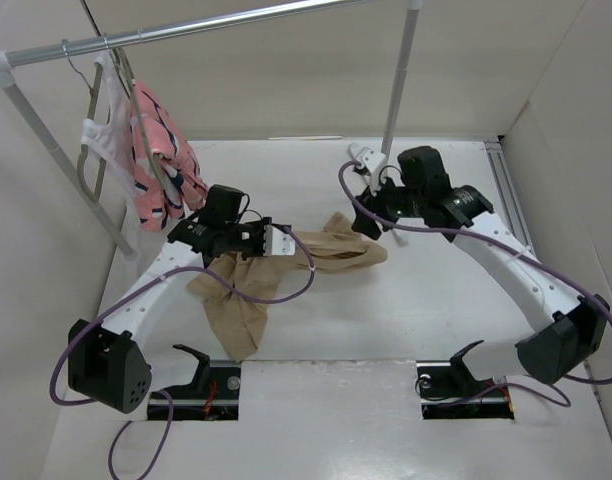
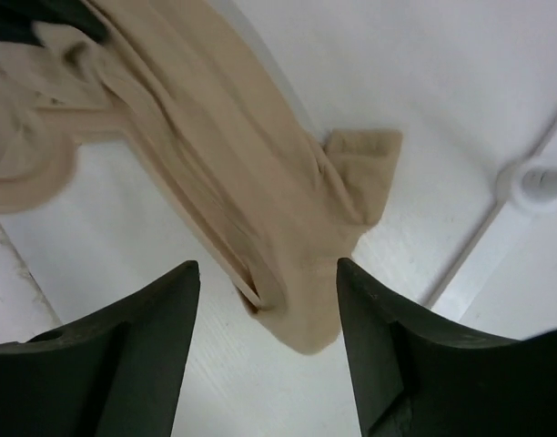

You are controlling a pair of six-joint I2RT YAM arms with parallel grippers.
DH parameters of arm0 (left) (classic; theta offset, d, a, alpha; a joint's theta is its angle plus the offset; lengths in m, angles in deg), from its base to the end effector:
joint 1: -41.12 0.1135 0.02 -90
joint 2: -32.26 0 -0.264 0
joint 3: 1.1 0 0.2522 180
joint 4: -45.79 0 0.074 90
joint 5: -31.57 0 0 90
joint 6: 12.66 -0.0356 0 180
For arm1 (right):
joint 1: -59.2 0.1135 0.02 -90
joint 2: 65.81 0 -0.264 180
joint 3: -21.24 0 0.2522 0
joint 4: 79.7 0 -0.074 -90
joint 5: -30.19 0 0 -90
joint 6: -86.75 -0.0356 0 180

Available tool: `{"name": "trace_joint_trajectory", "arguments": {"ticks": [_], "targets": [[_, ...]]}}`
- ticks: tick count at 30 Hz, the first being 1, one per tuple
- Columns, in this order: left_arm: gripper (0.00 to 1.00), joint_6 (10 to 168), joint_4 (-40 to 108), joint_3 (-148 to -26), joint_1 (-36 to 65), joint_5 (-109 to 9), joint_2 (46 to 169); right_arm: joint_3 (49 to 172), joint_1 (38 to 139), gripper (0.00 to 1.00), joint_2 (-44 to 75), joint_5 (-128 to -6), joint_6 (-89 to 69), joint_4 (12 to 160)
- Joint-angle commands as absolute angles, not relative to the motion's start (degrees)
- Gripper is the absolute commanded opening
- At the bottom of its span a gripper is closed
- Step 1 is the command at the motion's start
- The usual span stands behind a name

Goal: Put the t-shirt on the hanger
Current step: Place tshirt on hanger

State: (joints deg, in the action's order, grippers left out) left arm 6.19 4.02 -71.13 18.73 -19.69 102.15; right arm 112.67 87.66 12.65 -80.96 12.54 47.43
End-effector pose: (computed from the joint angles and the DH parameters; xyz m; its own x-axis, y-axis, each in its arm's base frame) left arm 0.2296 -0.1187 0.2944 0.4920 0.5957 -0.6349 0.8170 -0.0640 0.5730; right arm 0.2534 0.1520 0.3600 -0.3555 -0.4814 -0.8012 -0.8153 0.5789 0.0140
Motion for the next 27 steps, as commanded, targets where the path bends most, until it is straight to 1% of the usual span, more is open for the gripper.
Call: {"name": "trace_joint_trajectory", "arguments": {"ticks": [1, 2, 3, 5, 9, 10, 15, 17, 20, 24, 25, 27], "targets": [[0.00, 6.67, 4.43, -73.48, 18.88, -15.19, 100.99, 117.61, 97.48, 0.67, 10.66, -79.59, 18.72, 46.82], [0.00, 6.68, 4.43, -74.00, 18.88, -14.49, 100.99, 117.61, 97.52, 0.67, 10.66, -79.59, 19.42, 46.82], [0.00, 7.98, 4.43, -74.01, 18.88, -14.49, 100.99, 116.57, 100.39, 0.67, 11.27, -78.98, 20.04, 48.21], [0.00, 8.70, 4.96, -75.06, 18.88, -13.09, 101.60, 113.58, 101.99, 0.67, 12.85, -80.01, 21.79, 49.45], [0.00, 9.23, 4.44, -75.06, 18.88, -11.85, 101.60, 106.99, 102.00, 0.65, 14.52, -83.27, 21.80, 56.03], [0.00, 9.23, 4.43, -75.06, 18.88, -11.33, 101.60, 104.98, 100.95, 0.64, 14.52, -83.97, 21.80, 59.61], [0.00, 10.45, 3.90, -75.06, 18.88, -10.27, 101.08, 101.71, 98.31, 0.63, 16.18, -85.20, 18.38, 69.21], [0.00, 12.03, 4.43, -75.06, 18.88, -9.66, 101.08, 101.71, 98.31, 0.60, 18.64, -85.74, 18.37, 72.11], [0.00, 14.66, 5.57, -75.59, 19.40, -9.04, 101.08, 101.09, 98.31, 0.48, 20.93, -85.74, 16.88, 74.84], [0.00, 15.20, 5.57, -75.59, 19.41, -8.51, 101.08, 99.08, 98.31, 0.29, 22.52, -84.95, 15.56, 76.17], [0.00, 15.20, 5.57, -75.59, 19.93, -8.51, 101.08, 98.46, 97.61, 0.18, 22.52, -84.34, 15.56, 76.17], [0.00, 15.91, 5.57, -75.59, 19.94, -8.51, 101.08, 97.67, 96.82, 0.03, 21.74, -84.33, 15.03, 76.17]]}}
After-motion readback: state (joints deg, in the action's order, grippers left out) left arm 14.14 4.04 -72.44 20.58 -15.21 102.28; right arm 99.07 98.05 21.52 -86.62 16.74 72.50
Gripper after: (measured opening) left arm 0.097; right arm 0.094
